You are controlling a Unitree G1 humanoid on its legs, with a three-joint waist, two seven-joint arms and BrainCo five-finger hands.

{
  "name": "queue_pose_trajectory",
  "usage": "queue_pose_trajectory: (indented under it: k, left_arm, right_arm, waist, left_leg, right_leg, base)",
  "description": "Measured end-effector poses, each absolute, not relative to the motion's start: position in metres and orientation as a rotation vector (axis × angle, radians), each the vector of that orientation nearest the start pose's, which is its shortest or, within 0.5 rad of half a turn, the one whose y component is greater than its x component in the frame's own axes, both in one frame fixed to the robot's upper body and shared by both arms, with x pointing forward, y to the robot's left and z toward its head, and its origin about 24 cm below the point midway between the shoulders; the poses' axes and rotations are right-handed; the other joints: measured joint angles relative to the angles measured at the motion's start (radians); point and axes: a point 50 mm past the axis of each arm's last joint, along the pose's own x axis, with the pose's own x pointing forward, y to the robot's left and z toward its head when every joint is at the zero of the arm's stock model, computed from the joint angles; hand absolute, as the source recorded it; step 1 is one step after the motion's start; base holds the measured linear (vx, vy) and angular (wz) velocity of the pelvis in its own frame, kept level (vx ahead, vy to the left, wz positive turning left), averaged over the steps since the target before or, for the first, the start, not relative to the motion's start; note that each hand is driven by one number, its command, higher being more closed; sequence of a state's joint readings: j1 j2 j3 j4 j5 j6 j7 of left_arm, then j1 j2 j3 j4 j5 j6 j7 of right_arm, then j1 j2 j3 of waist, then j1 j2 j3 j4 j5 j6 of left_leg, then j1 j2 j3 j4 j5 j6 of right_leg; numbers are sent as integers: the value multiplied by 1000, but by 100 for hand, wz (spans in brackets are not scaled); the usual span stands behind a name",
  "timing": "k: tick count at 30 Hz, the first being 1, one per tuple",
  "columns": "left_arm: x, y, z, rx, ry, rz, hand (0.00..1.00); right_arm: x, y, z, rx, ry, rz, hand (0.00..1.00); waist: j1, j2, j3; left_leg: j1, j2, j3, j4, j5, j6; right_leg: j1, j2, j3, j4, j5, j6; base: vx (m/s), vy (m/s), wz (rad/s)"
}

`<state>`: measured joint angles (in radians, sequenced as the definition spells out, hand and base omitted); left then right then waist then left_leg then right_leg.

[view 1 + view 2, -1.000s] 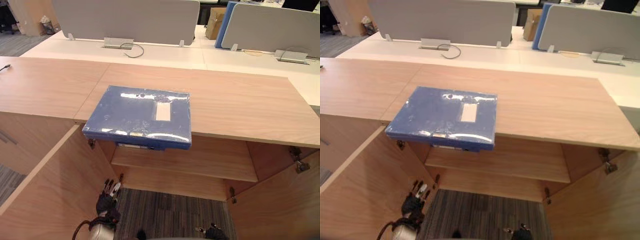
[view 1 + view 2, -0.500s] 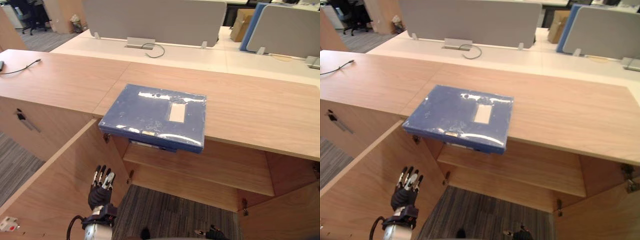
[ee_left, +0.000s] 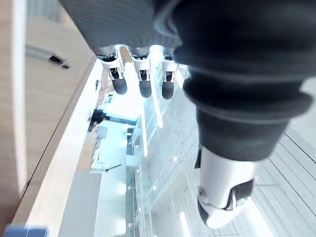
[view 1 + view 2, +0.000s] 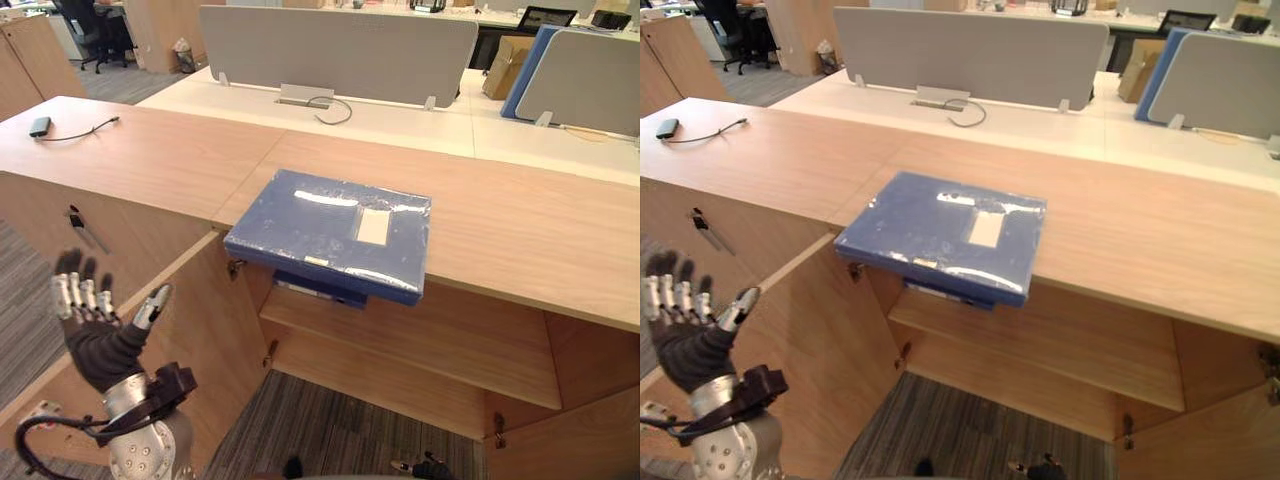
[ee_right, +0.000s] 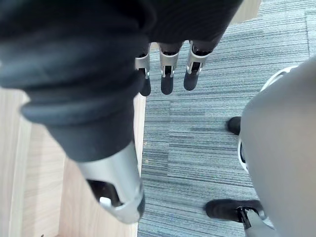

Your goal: Walk over to the cabinet, pick up the folder, carry it to the office cabinet, place the folder inside the office cabinet, then close the office cabinet door

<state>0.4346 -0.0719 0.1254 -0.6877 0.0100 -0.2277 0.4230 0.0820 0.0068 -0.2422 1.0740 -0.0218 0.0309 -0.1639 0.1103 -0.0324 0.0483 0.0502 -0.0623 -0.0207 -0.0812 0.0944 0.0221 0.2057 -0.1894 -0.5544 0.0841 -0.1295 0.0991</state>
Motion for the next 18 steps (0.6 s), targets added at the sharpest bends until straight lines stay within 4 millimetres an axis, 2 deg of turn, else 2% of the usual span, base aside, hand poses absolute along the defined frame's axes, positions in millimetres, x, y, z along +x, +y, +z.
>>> queue_pose_trajectory:
  k: [5, 7, 10, 18]
  left_arm:
    - [142, 210, 145, 196, -583, 810, 0]
    - [145, 206, 148, 260, -604, 817, 0]
    - [154, 192, 149, 394, -621, 778, 0]
    - [177, 178, 127, 655, -538, 673, 0]
  right_arm:
    - [82, -182, -167, 18, 1180, -384, 0]
    - [82, -181, -168, 14, 1187, -384, 0]
    - [81, -179, -169, -19, 1206, -361, 0]
    - [80, -181, -171, -72, 1229, -326, 0]
  waist:
    - [-4, -4, -15]
    - [-6, -7, -20]
    - [-5, -13, -26]
    - [-10, -11, -34]
  left_leg:
    - [-11, 0, -5, -3, 12, 9]
    - [-12, 1, -2, -3, 12, 8]
    - [-11, 8, 12, -3, 11, 7]
    - [-10, 29, 30, -1, 9, 1]
  right_leg:
    - [-12, 3, -2, -4, 1, -1]
    - [-13, 4, 1, -7, 1, -1]
    - [-14, 14, 16, -21, 7, -5]
    - [-18, 34, 43, -33, 13, -12]
  base:
    - [-6, 2, 2]
    - [1, 0, -4]
    - [-6, -9, -12]
    - [-23, -22, -10]
